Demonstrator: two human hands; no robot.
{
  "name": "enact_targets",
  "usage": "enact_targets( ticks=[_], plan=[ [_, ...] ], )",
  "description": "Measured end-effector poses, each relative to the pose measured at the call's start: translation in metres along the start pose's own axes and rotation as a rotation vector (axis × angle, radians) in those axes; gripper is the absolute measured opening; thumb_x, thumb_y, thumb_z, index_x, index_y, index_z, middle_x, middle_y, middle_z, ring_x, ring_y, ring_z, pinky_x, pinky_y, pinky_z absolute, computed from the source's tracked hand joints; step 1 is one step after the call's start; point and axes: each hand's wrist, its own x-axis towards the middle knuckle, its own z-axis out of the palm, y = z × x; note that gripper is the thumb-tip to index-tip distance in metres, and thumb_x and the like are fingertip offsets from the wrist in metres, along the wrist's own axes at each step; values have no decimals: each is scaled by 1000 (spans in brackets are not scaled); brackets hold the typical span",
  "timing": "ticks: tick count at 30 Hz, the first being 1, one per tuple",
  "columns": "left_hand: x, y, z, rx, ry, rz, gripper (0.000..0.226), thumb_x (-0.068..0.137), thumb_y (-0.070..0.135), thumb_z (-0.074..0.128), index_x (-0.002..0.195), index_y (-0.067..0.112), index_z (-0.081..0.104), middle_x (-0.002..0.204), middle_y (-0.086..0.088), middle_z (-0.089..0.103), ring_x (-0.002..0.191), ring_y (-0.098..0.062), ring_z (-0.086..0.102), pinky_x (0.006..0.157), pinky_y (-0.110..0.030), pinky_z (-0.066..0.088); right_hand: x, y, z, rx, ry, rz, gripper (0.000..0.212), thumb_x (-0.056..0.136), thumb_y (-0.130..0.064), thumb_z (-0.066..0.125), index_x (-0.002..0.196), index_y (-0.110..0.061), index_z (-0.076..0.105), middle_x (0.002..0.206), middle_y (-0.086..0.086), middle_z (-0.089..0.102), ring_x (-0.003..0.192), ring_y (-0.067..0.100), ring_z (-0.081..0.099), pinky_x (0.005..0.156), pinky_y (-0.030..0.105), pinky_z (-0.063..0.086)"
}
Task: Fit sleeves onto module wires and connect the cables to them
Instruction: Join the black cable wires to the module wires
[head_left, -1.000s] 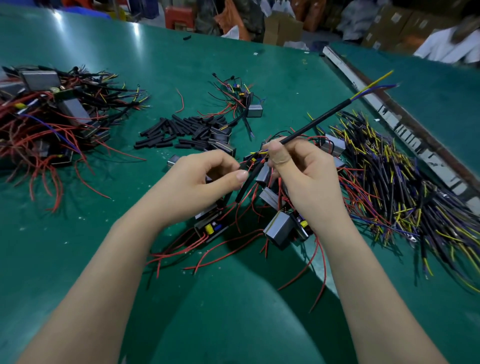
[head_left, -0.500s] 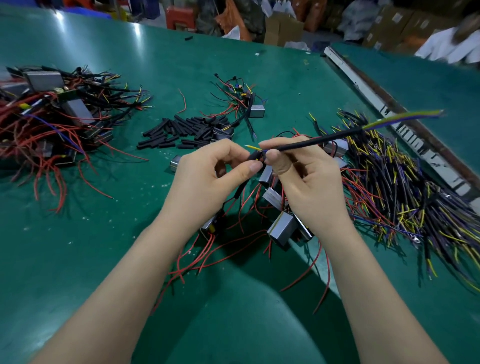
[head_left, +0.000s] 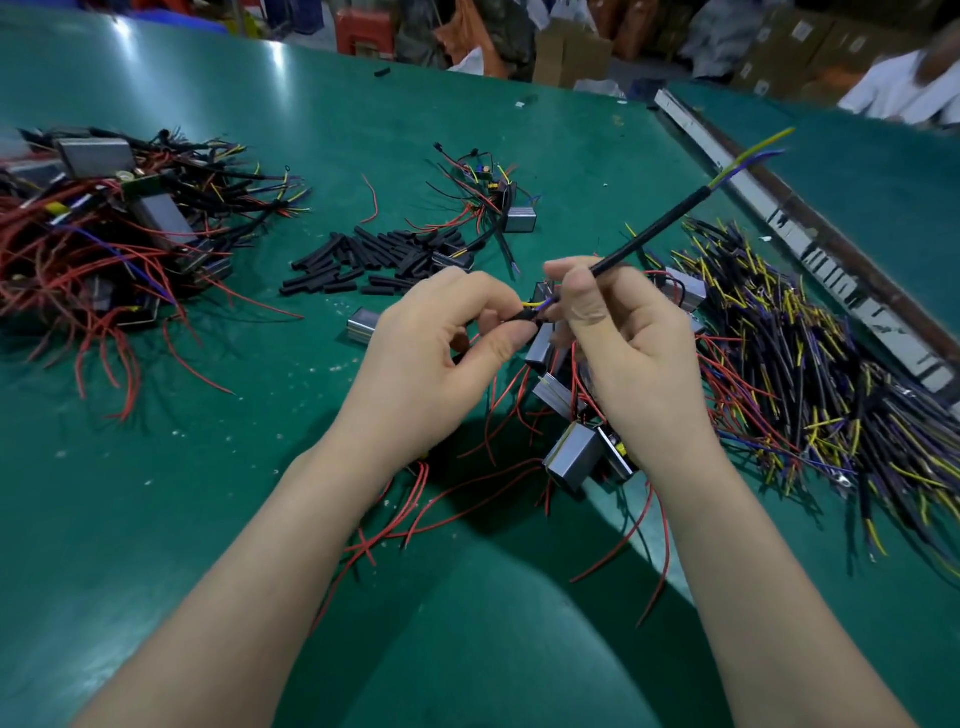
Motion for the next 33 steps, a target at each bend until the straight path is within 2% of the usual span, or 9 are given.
enact_targets(
  ticks=[8,13,18,21,23,25,28,30,33],
  plan=[
    [0,-3,0,-3,55,-79,4,83,32,64,87,30,65,74,5,56,66,-8,49,62,-24,39,2,6,-1,-36,2,-59,13,91,-19,63,90,-32,65,84,-7,65,76,12,57,73,36,46],
    [-1,-3,0,81,92,-63,11,84,31,65,87,21,69,79,8,56,74,0,50,68,-22,40,-1,4,2,-85,-32,-69,12,91,-21,62,90,-33,65,83,-3,65,65,26,56,66,46,48],
    [2,2,-1,-23,62,-176,19,91,36,54,86,24,69,81,12,64,81,-13,58,78,-33,47,2,2,1,29,10,13,14,91,-12,64,92,-26,66,82,2,66,69,14,58,67,27,51],
    [7,-3,-10,-172,-52,-421,16,94,28,56,84,28,68,87,3,71,80,-15,62,78,-22,47,6,4,-2,176,58,82,17,90,-7,64,98,-22,62,78,-8,66,70,6,59,67,18,49],
    [8,-7,-16,-249,-198,-541,14,92,24,58,87,25,71,85,6,70,76,-5,58,66,-7,42,8,7,-3,220,83,114,21,89,-6,63,102,-22,58,71,-12,67,65,4,59,63,15,47],
    [8,-8,-19,-345,-325,-607,17,93,21,57,89,23,73,87,11,73,82,-1,62,70,-6,42,10,8,-5,285,80,150,25,90,-4,61,107,-20,53,66,-12,66,59,3,58,56,14,44],
    [6,-6,-23,-441,-400,-654,12,82,28,65,82,26,77,86,3,72,78,-5,58,73,-20,40,12,9,-8,433,13,191,32,90,0,56,113,-19,44,57,-15,60,52,2,54,50,15,38],
    [5,-5,-25,-427,-475,-637,23,70,43,63,84,31,77,81,6,66,70,-1,51,64,-18,36,13,9,-10,498,-43,210,38,87,-3,58,117,-19,41,59,-14,62,51,2,52,50,15,36],
    [3,-4,-25,-411,-601,-549,36,71,45,60,92,19,73,83,5,61,75,-4,48,61,-12,37,13,8,-11,544,-92,252,49,77,-12,61,120,-20,40,75,-2,71,52,6,48,51,16,35]
  ],
)
